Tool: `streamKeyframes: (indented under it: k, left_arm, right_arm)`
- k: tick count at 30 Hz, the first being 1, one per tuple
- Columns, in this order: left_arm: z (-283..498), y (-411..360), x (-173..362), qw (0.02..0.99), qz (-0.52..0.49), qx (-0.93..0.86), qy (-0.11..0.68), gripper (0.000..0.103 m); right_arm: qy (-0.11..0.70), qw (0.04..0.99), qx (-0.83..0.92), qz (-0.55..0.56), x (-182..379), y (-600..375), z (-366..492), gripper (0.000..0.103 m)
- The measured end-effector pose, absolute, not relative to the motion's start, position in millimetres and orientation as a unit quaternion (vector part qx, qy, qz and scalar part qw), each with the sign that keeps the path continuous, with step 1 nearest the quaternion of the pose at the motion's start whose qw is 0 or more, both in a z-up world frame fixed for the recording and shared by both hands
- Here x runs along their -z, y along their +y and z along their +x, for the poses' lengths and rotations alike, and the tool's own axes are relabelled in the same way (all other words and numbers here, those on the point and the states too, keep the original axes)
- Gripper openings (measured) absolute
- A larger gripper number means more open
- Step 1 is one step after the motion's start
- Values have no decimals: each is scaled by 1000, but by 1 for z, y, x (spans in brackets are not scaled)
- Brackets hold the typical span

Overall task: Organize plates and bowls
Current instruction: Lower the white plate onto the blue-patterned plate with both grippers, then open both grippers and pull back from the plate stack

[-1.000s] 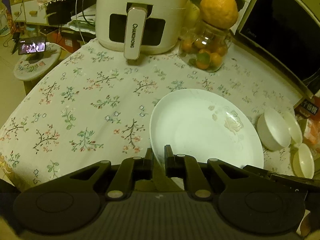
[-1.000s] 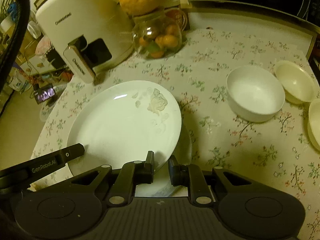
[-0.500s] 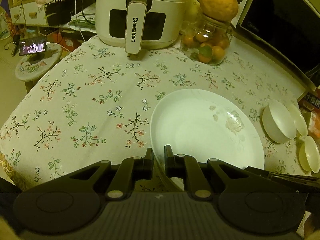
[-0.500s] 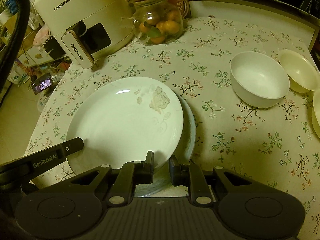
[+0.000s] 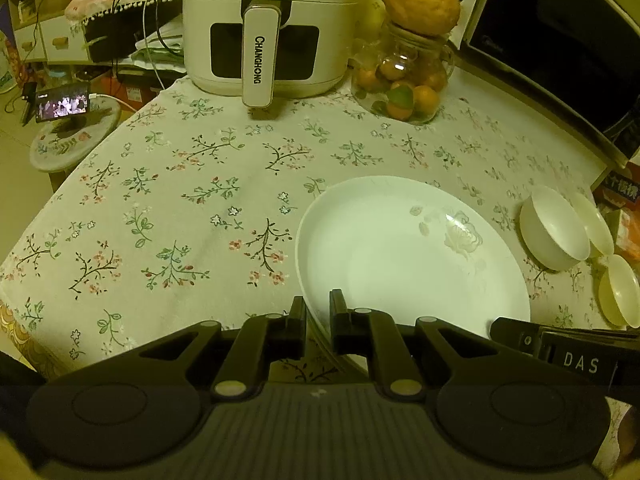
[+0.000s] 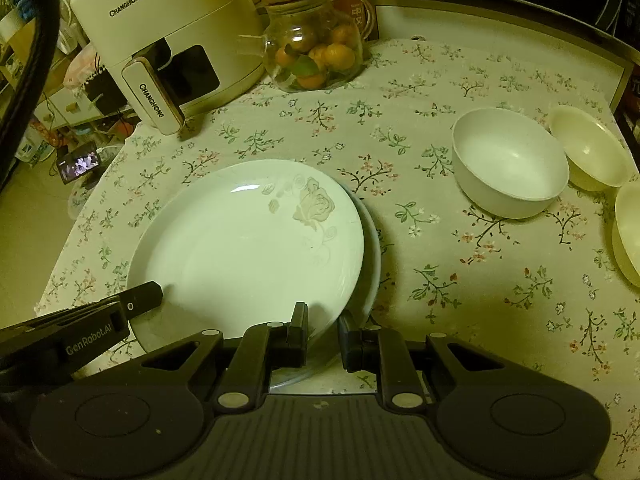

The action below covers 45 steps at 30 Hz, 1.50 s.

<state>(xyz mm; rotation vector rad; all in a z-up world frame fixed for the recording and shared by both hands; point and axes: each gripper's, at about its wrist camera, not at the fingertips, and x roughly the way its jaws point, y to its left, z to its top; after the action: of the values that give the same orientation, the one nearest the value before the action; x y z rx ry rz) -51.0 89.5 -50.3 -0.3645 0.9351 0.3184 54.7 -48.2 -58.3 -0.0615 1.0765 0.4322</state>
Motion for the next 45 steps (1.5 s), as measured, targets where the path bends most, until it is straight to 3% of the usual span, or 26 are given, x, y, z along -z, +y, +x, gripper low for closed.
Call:
streamKeyframes:
  k: [15,45]
  left_arm:
    - [-52,85,53,865,-168,-151,448,10]
    - [-58,55,59,883,-58,-166,436,11]
  right_arm:
    - [503,839,-201,-48,58,-47,54,16]
    - [493,845,-190,-83,63,-43,51,16]
